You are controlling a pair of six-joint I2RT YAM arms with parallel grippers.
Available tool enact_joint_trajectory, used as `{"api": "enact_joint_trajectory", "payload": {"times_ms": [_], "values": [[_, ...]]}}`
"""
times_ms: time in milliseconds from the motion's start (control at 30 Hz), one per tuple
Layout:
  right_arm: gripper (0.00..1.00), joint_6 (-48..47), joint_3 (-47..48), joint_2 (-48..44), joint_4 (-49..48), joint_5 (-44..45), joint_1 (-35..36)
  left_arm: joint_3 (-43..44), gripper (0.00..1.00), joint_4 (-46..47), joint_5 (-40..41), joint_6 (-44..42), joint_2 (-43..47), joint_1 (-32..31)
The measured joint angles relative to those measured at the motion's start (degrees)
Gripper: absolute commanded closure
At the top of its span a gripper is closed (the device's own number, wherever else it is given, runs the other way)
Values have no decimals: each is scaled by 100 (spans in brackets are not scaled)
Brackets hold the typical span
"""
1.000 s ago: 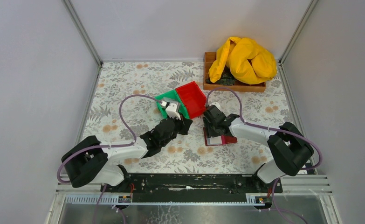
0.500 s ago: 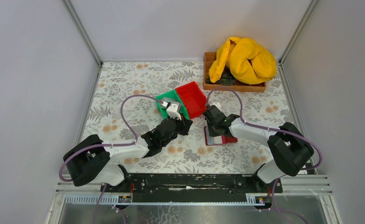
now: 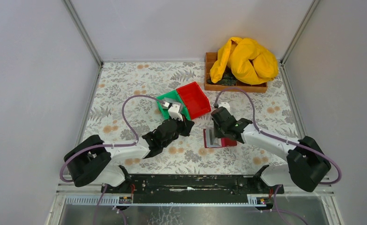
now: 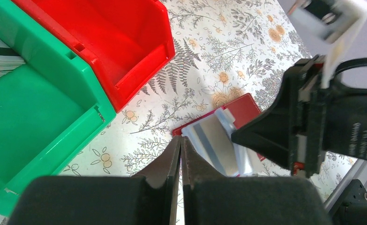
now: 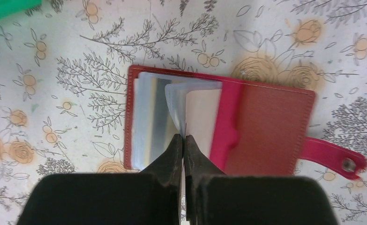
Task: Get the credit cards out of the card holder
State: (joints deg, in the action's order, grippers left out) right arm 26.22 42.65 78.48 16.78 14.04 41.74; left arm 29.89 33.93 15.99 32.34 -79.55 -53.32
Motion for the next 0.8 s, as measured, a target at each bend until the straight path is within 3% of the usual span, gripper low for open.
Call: {"api": "enact_joint_trajectory", "payload": {"times_ms": [367, 800], "values": [[100, 98, -452, -1036, -42, -826, -704, 262, 88, -11, -363, -33, -404, 0], [100, 151, -809, -975, -420, -1488, -1095, 953, 84, -11, -1591, 168, -1707, -85]]}}
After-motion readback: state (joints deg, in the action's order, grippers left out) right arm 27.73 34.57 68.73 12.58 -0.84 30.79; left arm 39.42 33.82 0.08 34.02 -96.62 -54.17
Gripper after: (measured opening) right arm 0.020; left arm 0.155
